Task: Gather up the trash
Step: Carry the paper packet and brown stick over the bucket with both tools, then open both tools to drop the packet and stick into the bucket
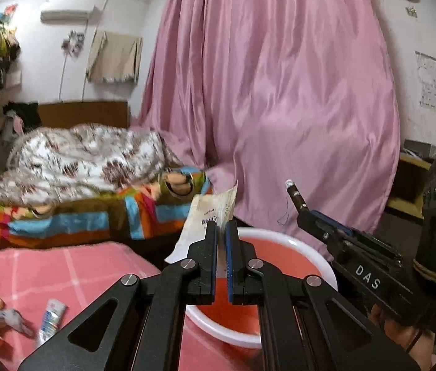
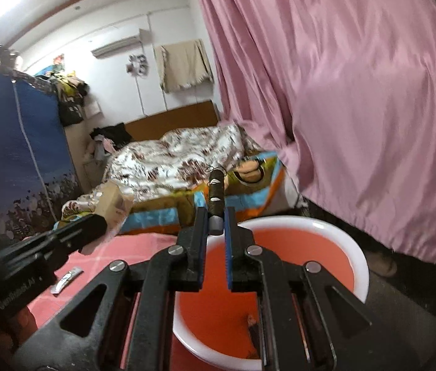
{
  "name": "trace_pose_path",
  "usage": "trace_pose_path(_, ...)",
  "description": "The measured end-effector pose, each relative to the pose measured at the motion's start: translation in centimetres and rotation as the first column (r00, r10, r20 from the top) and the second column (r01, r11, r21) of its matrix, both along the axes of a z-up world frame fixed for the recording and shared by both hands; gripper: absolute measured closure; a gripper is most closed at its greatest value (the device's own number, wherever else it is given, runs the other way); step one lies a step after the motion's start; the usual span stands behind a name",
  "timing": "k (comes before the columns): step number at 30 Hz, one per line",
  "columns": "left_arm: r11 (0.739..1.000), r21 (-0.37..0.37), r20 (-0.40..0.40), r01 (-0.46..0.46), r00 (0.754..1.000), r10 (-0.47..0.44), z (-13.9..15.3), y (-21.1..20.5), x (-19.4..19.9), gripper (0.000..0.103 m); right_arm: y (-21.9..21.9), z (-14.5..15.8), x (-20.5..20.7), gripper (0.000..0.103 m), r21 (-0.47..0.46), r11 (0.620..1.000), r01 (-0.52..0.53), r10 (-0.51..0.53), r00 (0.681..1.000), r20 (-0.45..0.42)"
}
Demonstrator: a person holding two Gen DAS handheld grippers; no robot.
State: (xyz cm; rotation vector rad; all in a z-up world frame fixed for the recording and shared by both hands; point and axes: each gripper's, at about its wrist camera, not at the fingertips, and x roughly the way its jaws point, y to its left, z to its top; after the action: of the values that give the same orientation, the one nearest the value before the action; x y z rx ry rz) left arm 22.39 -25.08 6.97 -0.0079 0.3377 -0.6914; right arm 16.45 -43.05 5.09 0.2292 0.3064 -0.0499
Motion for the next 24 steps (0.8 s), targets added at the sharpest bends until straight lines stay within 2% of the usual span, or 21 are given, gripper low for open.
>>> trace_pose_path(4, 0.998, 0.049, -0.050, 0.029, 0.998, -0.027, -1.4, -1.2, 0.5, 0.100, -0.7, -1.2, 1.0, 0.086, 0.014, 1.000, 0.010, -0.010, 0.998, -0.055)
trace_pose_path(11, 0.995, 0.061, -0.143, 0.072, 0.988, -0.063, -3.0, -2.3, 1.3, 0.100, -1.7, -2.2, 1.7, 0.085, 0.039, 0.999, 0.032, -0.027, 0.993, -0.119)
trace_pose_path(15, 0.993, 0.069, -0.224, 0.096, 0.971, -0.078, -3.7, -3.0, 2.5, 0.100, -1.8, -2.6, 1.8, 0.085, 0.048, 0.998, 0.040, -0.033, 0.989, -0.141)
trace_pose_path(24, 0.994, 0.030, -0.375, 0.105, 0.923, -0.086, -4.7, -3.4, 4.6, 0.098, -2.1, -3.1, 2.2, 0.085, 0.059, 0.997, 0.045, -0.034, 0.984, -0.172)
